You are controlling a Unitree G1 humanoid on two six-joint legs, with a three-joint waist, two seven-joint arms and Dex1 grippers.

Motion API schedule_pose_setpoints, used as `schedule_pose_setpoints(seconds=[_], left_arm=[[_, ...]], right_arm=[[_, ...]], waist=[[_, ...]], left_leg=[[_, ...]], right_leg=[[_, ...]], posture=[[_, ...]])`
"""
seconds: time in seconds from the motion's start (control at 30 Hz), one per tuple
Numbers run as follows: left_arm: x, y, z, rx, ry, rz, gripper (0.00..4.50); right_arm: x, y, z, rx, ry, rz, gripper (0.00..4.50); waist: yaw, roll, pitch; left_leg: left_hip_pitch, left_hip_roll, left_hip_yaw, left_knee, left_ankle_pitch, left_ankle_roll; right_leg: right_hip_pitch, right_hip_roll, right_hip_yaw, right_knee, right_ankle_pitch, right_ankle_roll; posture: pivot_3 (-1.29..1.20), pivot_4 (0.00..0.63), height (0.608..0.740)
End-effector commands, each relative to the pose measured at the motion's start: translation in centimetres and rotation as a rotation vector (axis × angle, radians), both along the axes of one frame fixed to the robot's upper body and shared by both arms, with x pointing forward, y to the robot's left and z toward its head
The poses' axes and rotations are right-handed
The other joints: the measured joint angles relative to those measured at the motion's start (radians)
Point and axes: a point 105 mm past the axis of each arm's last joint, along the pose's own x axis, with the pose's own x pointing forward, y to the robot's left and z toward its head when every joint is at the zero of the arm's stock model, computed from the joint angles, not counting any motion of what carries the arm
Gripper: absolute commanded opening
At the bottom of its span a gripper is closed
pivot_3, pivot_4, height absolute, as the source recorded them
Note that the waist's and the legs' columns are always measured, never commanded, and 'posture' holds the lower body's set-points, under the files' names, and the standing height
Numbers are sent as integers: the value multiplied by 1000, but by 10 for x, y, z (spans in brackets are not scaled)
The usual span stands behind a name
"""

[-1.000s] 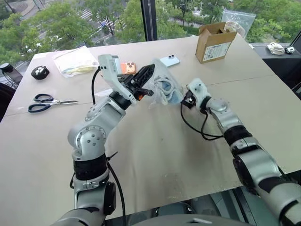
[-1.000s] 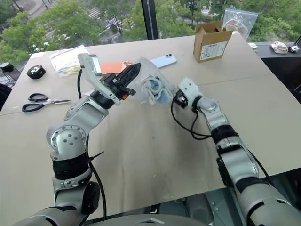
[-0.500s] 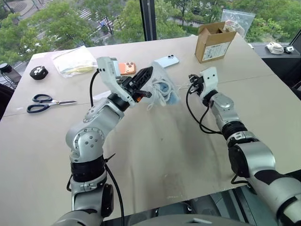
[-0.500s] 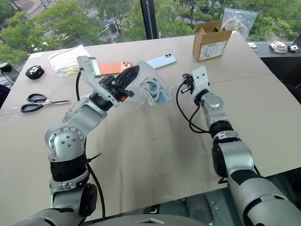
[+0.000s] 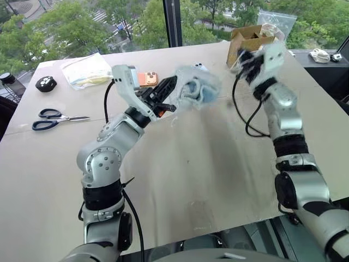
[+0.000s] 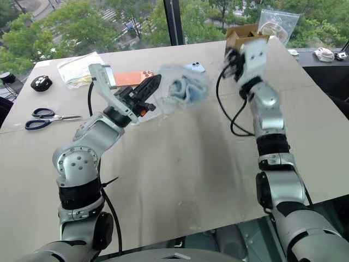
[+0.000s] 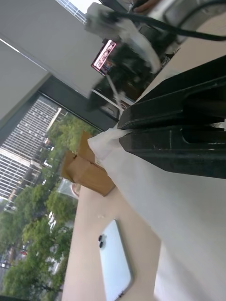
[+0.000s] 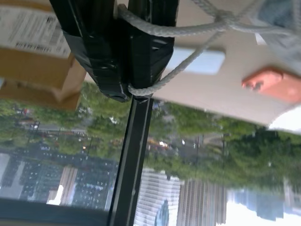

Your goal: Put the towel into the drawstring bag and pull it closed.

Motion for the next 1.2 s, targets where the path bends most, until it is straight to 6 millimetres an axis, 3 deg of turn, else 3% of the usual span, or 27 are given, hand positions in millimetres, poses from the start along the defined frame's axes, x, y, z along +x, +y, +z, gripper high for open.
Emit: schedule_pose_setpoints(seconds=[0.03, 0.1, 0.23, 0.37, 0.53, 0.67, 0.73, 0.93, 1.1, 1.2], left_arm=[[-5, -9, 20, 10, -73, -34, 0], [-5, -14, 21, 22, -77, -48, 0], [-4, -20, 25, 10, -82, -54, 0], [-4, -18, 26, 17, -99, -41, 0], [-5, -13, 15, 115, -116, -34, 0], [-9, -9, 18, 132, -152, -52, 1315], [-10, -3, 18, 143, -159, -34, 2277], [-27, 24, 17, 195, -198, -54, 2277], [-35, 23, -11, 341, -157, -110, 2277], [-27, 16, -25, 383, -141, -99, 2277]], right_arm=[[-38, -6, 86, 311, -180, 140, 54], [-47, -6, 96, 421, -178, 208, 54], [-40, -5, 79, 374, -117, 161, 54], [-39, -1, 74, 329, -99, 150, 54], [-39, 5, 71, 322, -79, 165, 54], [-39, 10, 71, 312, -75, 176, 0], [-39, 12, 71, 309, -74, 179, 0], [-39, 14, 71, 306, -67, 182, 0], [-38, 16, 70, 308, -60, 186, 0], [-39, 20, 71, 309, -62, 206, 0]], waist=[[0, 0, 0], [0, 0, 0], [2, -1, -1], [1, -1, -1], [-3, -1, -1], [0, -1, -1], [0, -1, -1], [-5, -1, 0], [1, 0, 0], [5, 0, 0]], left_leg=[[0, 0, 0, 0, 0, 0], [0, 0, 0, -1, 0, 0], [0, -1, 0, 0, 0, 0], [0, -2, 0, 0, 0, 0], [0, -1, 0, -1, 0, 0], [0, -2, 0, -1, 0, 0], [0, -2, 0, -1, 0, 0], [0, -1, 0, -2, 0, 0], [0, -2, 0, -2, 0, 0], [0, -2, -1, -2, 0, 0]], right_leg=[[0, 0, 0, 0, 0, 0], [0, 0, 0, 0, 0, 0], [1, -1, 0, -1, 0, 0], [0, -2, 0, 1, 0, 0], [-1, 0, 1, 0, 0, 0], [-1, 0, 1, 0, 0, 0], [-1, -1, 1, 0, 0, 0], [-2, 0, 1, 0, 0, 0], [-1, -1, 1, 0, 0, 0], [-1, -1, 1, 0, 0, 0]], posture=[[0, 150, 740], [0, 150, 740], [0, 150, 740], [0, 150, 740], [0, 150, 740], [0, 150, 740], [0, 150, 740], [0, 150, 740], [0, 150, 740], [0, 150, 740]])
